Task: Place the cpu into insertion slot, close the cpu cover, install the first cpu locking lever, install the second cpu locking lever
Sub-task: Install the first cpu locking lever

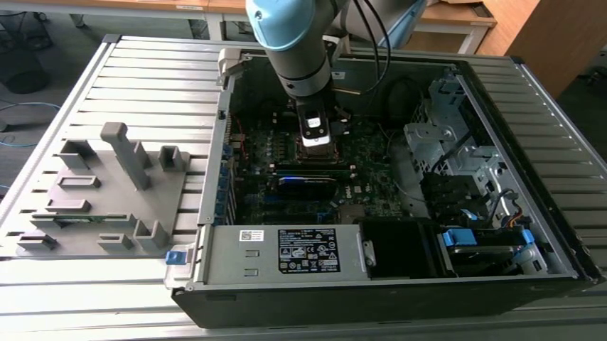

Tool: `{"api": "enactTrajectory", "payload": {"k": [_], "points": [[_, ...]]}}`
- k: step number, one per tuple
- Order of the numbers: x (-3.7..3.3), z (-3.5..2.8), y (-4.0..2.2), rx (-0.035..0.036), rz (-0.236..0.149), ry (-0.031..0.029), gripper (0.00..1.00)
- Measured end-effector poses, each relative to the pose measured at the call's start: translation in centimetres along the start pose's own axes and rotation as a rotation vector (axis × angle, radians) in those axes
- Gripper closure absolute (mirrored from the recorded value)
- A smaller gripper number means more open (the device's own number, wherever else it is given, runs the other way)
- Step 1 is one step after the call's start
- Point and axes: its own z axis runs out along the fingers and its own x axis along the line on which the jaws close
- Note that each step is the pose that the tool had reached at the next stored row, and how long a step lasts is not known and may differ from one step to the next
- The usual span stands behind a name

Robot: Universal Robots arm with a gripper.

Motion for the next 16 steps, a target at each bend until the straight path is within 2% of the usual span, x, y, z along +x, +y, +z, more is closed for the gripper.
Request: {"api": "enactTrajectory", "payload": {"k": [5,16], "points": [[-0.04,-0.26,0.15,-0.0001,0.000,0.0007,0.89],[-0.40,-2.52,1.11,0.0017,0.001,0.0032,0.89]]}}
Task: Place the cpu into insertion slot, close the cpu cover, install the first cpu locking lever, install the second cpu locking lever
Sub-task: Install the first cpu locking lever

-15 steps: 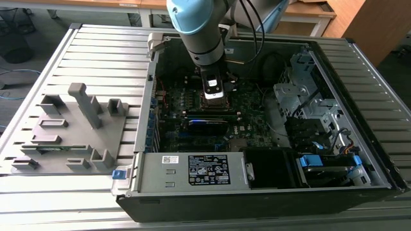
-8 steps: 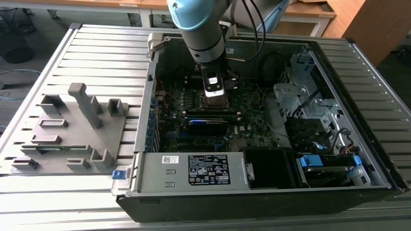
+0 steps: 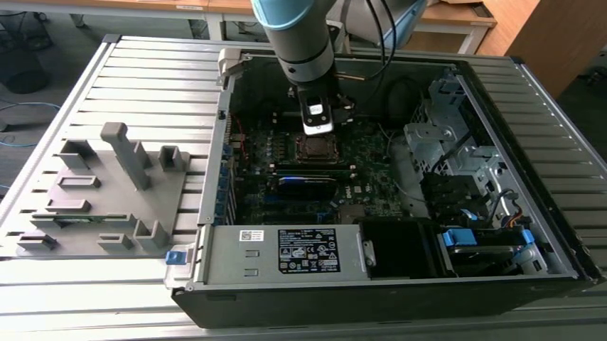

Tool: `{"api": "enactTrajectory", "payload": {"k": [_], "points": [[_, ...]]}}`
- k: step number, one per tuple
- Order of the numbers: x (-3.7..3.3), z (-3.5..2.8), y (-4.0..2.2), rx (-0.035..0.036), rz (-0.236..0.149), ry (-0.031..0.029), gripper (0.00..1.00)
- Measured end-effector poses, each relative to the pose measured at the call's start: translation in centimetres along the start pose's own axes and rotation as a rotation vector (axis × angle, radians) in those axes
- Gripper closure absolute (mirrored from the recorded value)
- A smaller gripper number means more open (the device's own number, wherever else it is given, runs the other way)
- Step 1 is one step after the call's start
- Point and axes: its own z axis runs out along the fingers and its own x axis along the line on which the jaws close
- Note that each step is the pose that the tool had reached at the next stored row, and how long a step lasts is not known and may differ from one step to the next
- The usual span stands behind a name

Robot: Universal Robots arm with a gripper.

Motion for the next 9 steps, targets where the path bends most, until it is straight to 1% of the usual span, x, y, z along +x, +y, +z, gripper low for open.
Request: {"api": "enactTrajectory", "payload": {"k": [2,7,8,9], "points": [[-0.05,-0.29,0.13,0.0001,0.000,0.0004,0.89],[-0.06,-0.39,0.17,0.0002,0.000,0.0005,0.89],[-0.06,-0.38,0.17,0.0007,0.000,0.0006,0.89],[-0.06,-0.39,0.18,0.0041,0.000,0.0017,0.89]]}}
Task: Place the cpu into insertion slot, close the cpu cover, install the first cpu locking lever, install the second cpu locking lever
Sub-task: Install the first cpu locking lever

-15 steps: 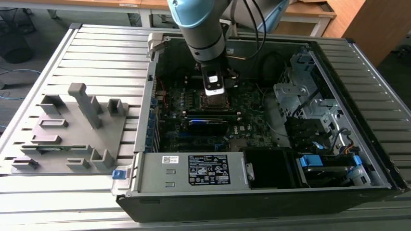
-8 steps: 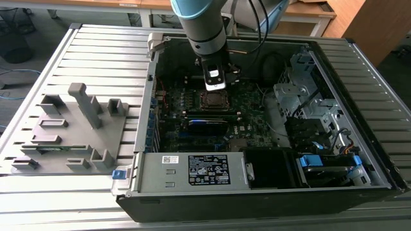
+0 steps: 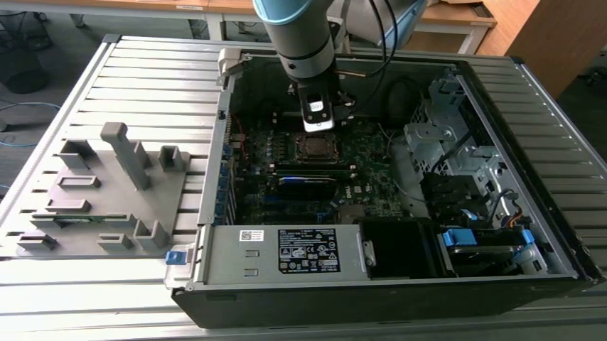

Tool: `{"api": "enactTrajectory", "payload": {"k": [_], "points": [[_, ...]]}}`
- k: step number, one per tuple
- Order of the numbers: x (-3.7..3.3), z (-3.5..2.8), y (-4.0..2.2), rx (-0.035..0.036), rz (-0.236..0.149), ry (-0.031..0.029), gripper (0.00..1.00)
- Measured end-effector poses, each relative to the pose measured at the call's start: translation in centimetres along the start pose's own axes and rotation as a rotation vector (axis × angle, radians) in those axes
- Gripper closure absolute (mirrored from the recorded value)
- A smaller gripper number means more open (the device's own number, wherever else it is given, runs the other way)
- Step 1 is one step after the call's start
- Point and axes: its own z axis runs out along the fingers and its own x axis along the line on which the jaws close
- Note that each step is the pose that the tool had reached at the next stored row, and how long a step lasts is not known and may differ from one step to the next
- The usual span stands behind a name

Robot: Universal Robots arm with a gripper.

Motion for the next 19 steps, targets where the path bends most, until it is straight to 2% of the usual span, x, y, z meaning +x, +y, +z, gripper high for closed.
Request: {"api": "enactTrajectory", "payload": {"k": [1,2,6,8,16,17,19], "points": [[0.01,0.01,0.00,0.0064,0.000,0.0020,0.89],[0.02,0.03,0.02,0.0164,-0.001,0.0035,0.89],[0.07,0.13,0.06,0.0609,-0.006,0.0072,0.89],[0.10,0.17,0.08,0.0854,-0.009,0.0084,0.89],[0.19,0.31,0.15,0.1913,-0.025,0.0101,0.89],[0.19,0.33,0.16,0.2034,-0.026,0.0107,0.89],[0.20,0.36,0.15,0.2220,-0.028,0.0129,0.89]]}}
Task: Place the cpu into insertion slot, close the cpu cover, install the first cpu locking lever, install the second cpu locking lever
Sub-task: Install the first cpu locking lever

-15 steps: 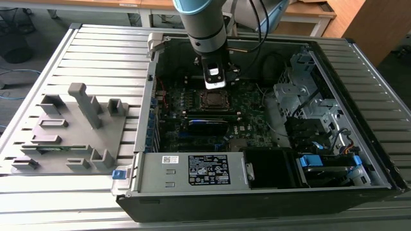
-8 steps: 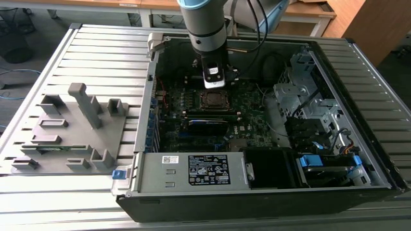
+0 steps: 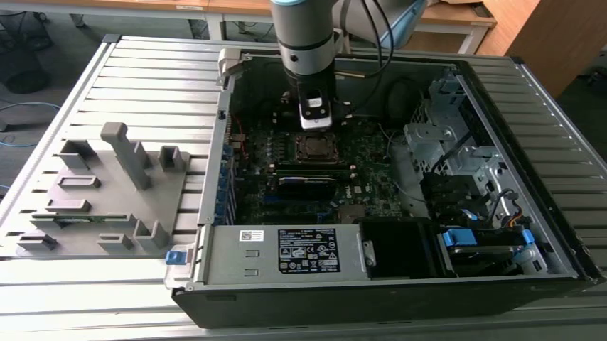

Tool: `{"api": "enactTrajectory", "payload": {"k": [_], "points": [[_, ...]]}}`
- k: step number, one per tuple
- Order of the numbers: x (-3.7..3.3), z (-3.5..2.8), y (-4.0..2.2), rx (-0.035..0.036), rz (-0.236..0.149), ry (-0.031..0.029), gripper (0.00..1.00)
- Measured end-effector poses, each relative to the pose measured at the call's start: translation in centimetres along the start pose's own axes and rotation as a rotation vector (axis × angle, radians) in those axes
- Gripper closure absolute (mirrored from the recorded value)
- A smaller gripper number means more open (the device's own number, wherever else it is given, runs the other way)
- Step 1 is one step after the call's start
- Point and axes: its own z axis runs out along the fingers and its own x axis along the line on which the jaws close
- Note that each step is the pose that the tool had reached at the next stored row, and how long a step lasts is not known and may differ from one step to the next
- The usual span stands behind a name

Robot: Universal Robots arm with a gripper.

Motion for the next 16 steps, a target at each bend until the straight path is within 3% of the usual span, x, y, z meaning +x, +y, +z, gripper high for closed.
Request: {"api": "enactTrajectory", "payload": {"k": [6,7,9,10,16], "points": [[0.00,0.01,0.00,0.0054,0.000,0.0028,0.89],[0.00,0.03,0.00,0.0111,0.001,0.0127,0.89],[-0.01,0.06,0.00,0.0287,0.004,0.0434,0.89],[-0.02,0.06,0.00,0.0334,0.005,0.0517,0.89],[-0.12,0.10,0.06,0.0330,0.003,0.0522,0.89]]}}
